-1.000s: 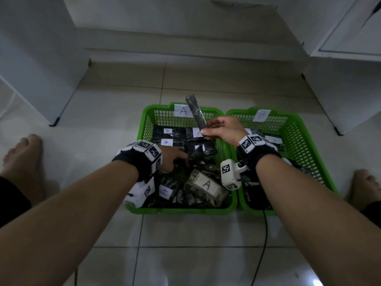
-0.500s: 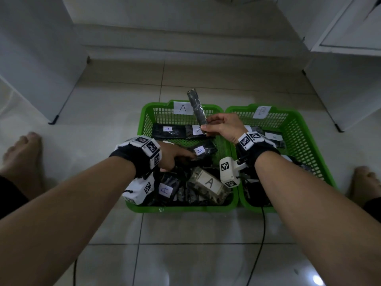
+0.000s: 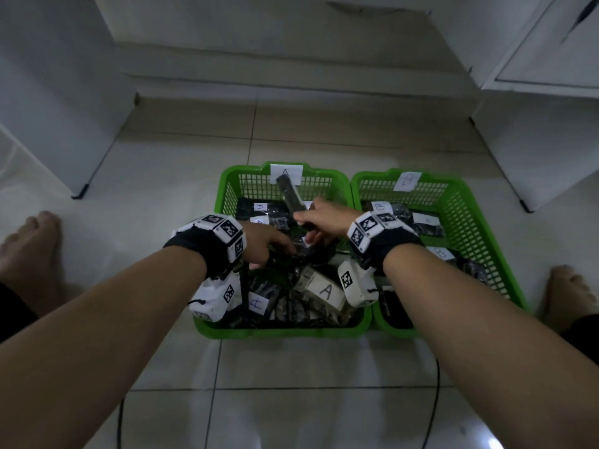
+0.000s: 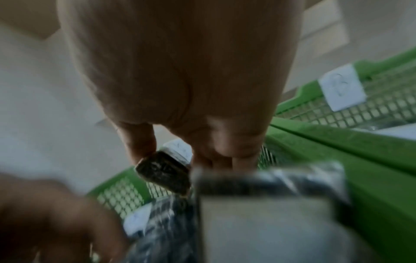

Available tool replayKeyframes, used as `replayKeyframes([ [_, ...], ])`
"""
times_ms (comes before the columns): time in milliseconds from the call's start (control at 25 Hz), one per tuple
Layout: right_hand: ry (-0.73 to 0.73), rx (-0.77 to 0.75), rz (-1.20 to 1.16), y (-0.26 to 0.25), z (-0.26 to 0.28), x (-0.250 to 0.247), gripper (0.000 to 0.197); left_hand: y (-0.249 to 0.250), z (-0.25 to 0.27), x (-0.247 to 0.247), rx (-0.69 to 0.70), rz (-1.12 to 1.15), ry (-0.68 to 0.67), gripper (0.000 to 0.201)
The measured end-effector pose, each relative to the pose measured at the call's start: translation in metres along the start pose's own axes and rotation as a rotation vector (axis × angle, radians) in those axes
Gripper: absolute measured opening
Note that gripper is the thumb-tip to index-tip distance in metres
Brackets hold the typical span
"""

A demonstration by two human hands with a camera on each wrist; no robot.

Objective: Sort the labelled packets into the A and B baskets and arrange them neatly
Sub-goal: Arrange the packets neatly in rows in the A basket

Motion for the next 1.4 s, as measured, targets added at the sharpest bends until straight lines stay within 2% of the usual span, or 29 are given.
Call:
replayKeyframes([
  [120,-0.062,-0.003,0.262,0.004,0.0,0.009,0.05,-0.021,0.002,-0.029,-0.018,0.149,0.262,0.067],
  [160,-0.088,-0.016,0.245,0.003,0.0,0.012,0.045,-0.028,0.003,-0.038,-0.034,0.159,0.353,0.061],
  [240,-0.107,0.009,-0.01,0.004,0.0,0.013,0.035,-0.032,0.003,-0.047,-0.061,0.068,0.456,0.048],
  [320,-0.075,0.039,-0.216,0.003,0.004,0.011,0.028,-0.03,-0.006,-0.039,-0.101,-0.069,0.386,0.045],
  [400,-0.073,0.039,-0.307,0.005,0.003,0.01,0.026,-0.03,-0.014,-0.027,-0.146,-0.144,0.277,0.051],
  [560,-0.063,0.033,-0.415,0.005,0.006,0.004,0.025,-0.031,-0.012,-0.026,-0.119,-0.183,0.259,0.037],
  [640,-0.099,0.037,-0.381,0.002,0.011,0.006,0.026,-0.031,-0.009,-0.022,-0.109,-0.231,0.242,0.035],
  [720,-0.129,0.036,-0.287,-0.002,0.013,0.009,0.036,-0.027,-0.007,-0.023,-0.069,-0.239,0.245,0.036],
  [840,-0.097,-0.004,-0.23,-0.007,0.003,0.005,0.048,-0.014,-0.008,-0.021,-0.009,-0.262,0.175,0.042],
  [920,-0.086,-0.013,-0.217,-0.009,0.001,0.008,0.042,-0.01,-0.012,-0.013,-0.04,-0.37,0.087,0.051],
  [1080,-0.152,-0.032,-0.01,-0.014,0.013,0.019,0.044,-0.011,-0.022,-0.004,-0.121,-0.554,0.086,0.054],
  [1240,-0.135,-0.016,0.239,-0.019,0.017,0.013,0.047,-0.014,-0.016,-0.011,-0.259,-0.602,0.095,0.036],
  [1320,-0.117,-0.011,0.218,-0.015,0.014,0.009,0.056,-0.01,-0.012,-0.016,-0.232,-0.648,0.14,0.034],
  [1400,-0.105,-0.021,0.176,-0.012,0.012,0.008,0.055,-0.011,-0.011,-0.016,-0.205,-0.719,0.15,0.035],
])
Point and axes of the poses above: each hand's wrist, its own z-axis away from the middle knuckle, its own x-axis out of the palm, y = z × x, the point moved 8 cm from there along -z, towards the middle knuckle, and after that the axes turned 7 degrees about -z, right-handed, at the moved point
